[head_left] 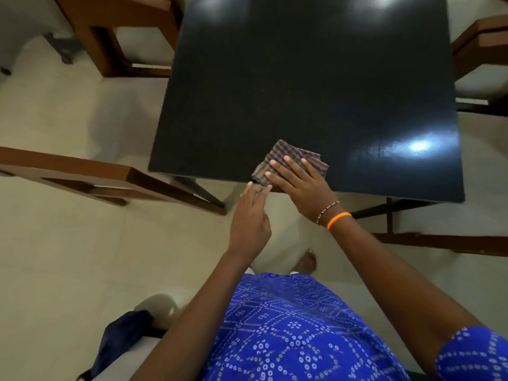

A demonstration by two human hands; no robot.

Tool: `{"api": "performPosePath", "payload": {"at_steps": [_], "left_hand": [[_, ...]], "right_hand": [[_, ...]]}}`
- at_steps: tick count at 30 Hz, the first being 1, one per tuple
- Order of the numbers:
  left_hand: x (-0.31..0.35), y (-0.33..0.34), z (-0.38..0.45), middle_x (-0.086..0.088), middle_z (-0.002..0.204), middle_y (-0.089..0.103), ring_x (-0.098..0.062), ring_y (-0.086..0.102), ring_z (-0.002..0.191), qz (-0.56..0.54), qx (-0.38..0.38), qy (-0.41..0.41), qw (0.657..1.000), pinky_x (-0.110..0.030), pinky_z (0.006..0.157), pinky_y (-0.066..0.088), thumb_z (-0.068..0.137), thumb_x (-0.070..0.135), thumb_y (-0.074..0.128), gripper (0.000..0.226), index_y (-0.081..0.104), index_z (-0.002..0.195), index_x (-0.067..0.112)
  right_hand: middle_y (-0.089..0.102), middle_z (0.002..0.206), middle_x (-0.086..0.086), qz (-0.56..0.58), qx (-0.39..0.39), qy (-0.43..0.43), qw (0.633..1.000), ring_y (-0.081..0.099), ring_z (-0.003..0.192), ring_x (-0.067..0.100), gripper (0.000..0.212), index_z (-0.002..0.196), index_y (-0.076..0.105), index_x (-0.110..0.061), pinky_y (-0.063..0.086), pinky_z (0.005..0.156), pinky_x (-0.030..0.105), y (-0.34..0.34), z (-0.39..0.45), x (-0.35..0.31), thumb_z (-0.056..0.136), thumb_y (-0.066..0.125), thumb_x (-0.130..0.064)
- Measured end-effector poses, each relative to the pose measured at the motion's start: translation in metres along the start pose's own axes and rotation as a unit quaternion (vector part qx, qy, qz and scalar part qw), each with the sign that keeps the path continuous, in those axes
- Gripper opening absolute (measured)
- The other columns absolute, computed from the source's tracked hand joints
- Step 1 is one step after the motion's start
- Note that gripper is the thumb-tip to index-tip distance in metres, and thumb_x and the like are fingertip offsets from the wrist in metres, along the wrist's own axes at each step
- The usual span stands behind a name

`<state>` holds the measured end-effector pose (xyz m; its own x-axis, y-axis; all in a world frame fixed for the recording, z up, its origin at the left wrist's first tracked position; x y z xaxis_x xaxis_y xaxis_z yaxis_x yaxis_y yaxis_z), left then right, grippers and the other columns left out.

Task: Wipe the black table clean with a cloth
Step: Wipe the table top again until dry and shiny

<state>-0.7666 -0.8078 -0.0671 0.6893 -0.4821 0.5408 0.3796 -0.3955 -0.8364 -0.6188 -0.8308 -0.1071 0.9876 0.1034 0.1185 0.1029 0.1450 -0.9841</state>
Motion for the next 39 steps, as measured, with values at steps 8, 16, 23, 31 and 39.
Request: {"api": "performPosePath", "payload": {"at_steps": [8,16,23,31,39], "left_hand": [[0.093,0.043,0.025,-0.005,0.138,0.045,-0.019,0.031,0.138,0.009,-0.030,0.077,0.997,-0.020,0.107,0.021,0.085,0.000,0.054,0.052,0.045,0.134,0.014],[0.164,0.084,0.028,-0.006,0.138,0.042,-0.022,0.027,0.140,-0.002,-0.098,0.155,0.983,-0.033,0.115,0.023,0.083,0.001,0.052,0.056,0.040,0.137,0.012],[0.181,0.105,0.030,-0.003,0.149,0.030,-0.020,0.013,0.145,0.068,-0.145,0.166,0.973,-0.033,0.117,0.012,0.088,0.012,0.053,0.061,0.028,0.143,0.016],[0.179,0.116,0.025,-0.001,0.158,0.005,-0.021,-0.004,0.146,0.136,-0.211,0.129,0.959,-0.033,0.117,0.010,0.089,0.019,0.057,0.078,0.007,0.149,0.017],[0.174,0.113,0.027,-0.001,0.158,0.005,-0.023,-0.003,0.146,0.154,-0.215,0.145,0.953,-0.034,0.117,0.010,0.086,0.021,0.062,0.085,0.005,0.149,0.017]], "right_hand": [[0.042,0.146,0.007,-0.037,0.017,0.054,0.998,0.038,0.135,0.031,0.059,0.141,0.033,-0.024,0.026,0.110,0.051,-0.001,-0.114,0.098,0.085,0.041,-0.006],[0.042,0.146,0.004,-0.010,0.036,0.197,0.980,0.032,0.136,0.026,0.069,0.138,0.039,-0.025,0.024,0.109,0.047,-0.008,-0.218,0.176,0.077,0.049,0.004],[0.057,0.101,0.003,0.471,0.187,0.505,0.698,0.059,0.072,0.001,0.048,0.132,0.042,-0.005,0.050,0.066,0.019,-0.033,-0.249,0.230,0.085,0.045,-0.005],[0.024,0.150,0.007,0.515,-0.001,0.481,0.709,0.043,0.126,0.024,0.058,0.146,0.024,-0.025,0.041,0.061,0.008,-0.002,-0.182,0.271,0.094,0.044,-0.009],[0.036,0.143,0.019,0.433,0.110,0.563,0.695,0.035,0.133,0.031,0.066,0.145,0.028,-0.010,0.028,0.112,0.038,-0.006,-0.224,0.197,0.080,0.040,-0.007]]}}
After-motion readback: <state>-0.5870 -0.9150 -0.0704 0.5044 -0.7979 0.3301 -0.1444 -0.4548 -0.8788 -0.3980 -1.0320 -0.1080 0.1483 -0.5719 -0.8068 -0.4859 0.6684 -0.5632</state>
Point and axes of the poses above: each hand's wrist, its own z-axis towards the middle knuckle, its own y-axis out of the palm, x = y × z, the point moved 4 cm from there along z, towards the middle knuckle
